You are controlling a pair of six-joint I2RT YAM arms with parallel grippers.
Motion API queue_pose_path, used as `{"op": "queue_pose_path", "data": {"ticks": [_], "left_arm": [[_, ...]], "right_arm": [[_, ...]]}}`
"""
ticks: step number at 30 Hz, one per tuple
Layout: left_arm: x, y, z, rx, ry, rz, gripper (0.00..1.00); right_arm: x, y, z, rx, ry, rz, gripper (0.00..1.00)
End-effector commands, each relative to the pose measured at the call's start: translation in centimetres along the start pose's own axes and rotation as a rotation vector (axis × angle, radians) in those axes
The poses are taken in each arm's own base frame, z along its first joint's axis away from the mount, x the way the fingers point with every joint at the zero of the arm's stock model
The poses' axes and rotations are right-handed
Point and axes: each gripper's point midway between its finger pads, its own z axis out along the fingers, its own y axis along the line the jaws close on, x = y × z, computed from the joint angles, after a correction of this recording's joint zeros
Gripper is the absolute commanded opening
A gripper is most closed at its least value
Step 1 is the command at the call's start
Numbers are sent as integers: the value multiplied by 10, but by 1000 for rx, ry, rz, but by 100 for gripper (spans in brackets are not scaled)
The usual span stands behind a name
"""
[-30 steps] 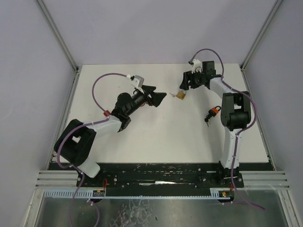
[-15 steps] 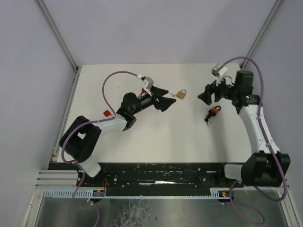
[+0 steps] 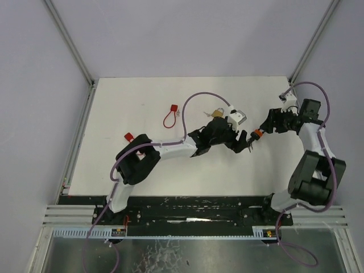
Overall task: Lock with the key
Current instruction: Place the lock at the center of the board, then move the lock to the center of the board.
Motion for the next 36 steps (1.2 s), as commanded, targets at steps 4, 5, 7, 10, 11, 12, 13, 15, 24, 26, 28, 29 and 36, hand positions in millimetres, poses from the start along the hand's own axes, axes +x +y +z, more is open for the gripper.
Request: {"op": "queue_pose_path", "data": {"ticks": [4,5,7,10,11,12,13,15,24,26,28,29,36], "left_arm": [[17,29,-13,-137,75,61,73],[15,31,-15,-145,70,65,73],[13,32,-18,-158,63,73,73],[9,35,-24,-177,44,87,73],[9,36,-25,-184,43,91,73],[9,37,-27,-187,42,95,73],[9,37,-27,-191,42,98,73],[9,38,-29,-196,41,102,73],[4,37,-32,-195,27,109,73],[4,36,-32,-192,28,109,73],[5,37,-32,-192,28,108,73],[4,36,-32,-192,27,109,73],[5,36,-33,-189,30,112,73]], "right_arm": [[17,-35,26,48,96,131,66],[17,-37,29,52,96,139,64],[17,-42,35,58,93,162,62],[23,-45,50,39,131,186,56],[24,-44,54,27,143,194,54],[26,-43,58,16,153,203,53],[25,-42,62,7,159,204,52],[28,-41,69,-4,179,209,51],[42,-48,84,-30,249,240,43],[47,-45,87,-42,269,239,43],[50,-43,88,-52,282,241,42],[51,-42,88,-55,287,242,42],[61,-34,88,-88,320,260,36]]}}
